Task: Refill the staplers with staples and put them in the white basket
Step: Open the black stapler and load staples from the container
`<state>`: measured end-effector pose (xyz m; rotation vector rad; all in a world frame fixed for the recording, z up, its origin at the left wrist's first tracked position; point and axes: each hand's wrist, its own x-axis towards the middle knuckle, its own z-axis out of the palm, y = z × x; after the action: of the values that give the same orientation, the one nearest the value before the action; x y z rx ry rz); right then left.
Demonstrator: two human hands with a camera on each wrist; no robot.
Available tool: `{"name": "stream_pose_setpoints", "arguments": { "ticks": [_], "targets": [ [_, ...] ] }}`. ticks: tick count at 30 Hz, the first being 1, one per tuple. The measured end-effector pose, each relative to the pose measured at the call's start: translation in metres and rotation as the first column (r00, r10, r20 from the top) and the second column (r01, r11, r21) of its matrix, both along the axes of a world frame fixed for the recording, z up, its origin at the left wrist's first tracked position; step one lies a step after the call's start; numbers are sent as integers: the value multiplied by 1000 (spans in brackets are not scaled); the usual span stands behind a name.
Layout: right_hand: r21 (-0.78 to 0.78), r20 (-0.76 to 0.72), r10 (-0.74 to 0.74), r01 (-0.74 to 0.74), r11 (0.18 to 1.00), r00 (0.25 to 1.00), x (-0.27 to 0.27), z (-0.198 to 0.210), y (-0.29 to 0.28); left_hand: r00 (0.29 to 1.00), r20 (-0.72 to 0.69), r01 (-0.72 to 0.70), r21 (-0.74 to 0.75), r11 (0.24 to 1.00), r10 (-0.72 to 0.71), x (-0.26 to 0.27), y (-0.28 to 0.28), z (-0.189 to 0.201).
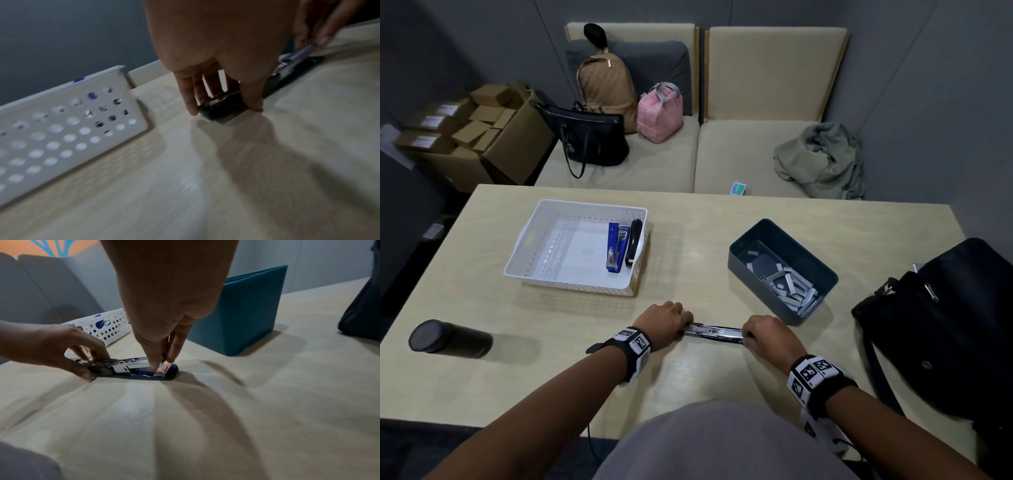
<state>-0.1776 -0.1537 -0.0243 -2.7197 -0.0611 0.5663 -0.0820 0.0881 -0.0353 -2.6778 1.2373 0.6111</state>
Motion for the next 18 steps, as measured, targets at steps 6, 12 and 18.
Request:
{"name": "stream_pose_setpoints", "arguments": {
  "ticks": [6, 12, 18],
  "targets": [
    [124, 18, -98, 95, 988, 995, -1, 3, 4, 995, -55, -88, -108, 990, 82, 13, 6, 10],
    [168, 21, -119, 114, 979, 993, 2, 4, 3, 999, 9, 42, -222, 974, -41, 17, -14, 33],
    [242, -7, -174, 171, 955, 985, 8, 5, -1, 981, 26, 195, -219, 956, -194, 1, -57, 45]
  ]
}}
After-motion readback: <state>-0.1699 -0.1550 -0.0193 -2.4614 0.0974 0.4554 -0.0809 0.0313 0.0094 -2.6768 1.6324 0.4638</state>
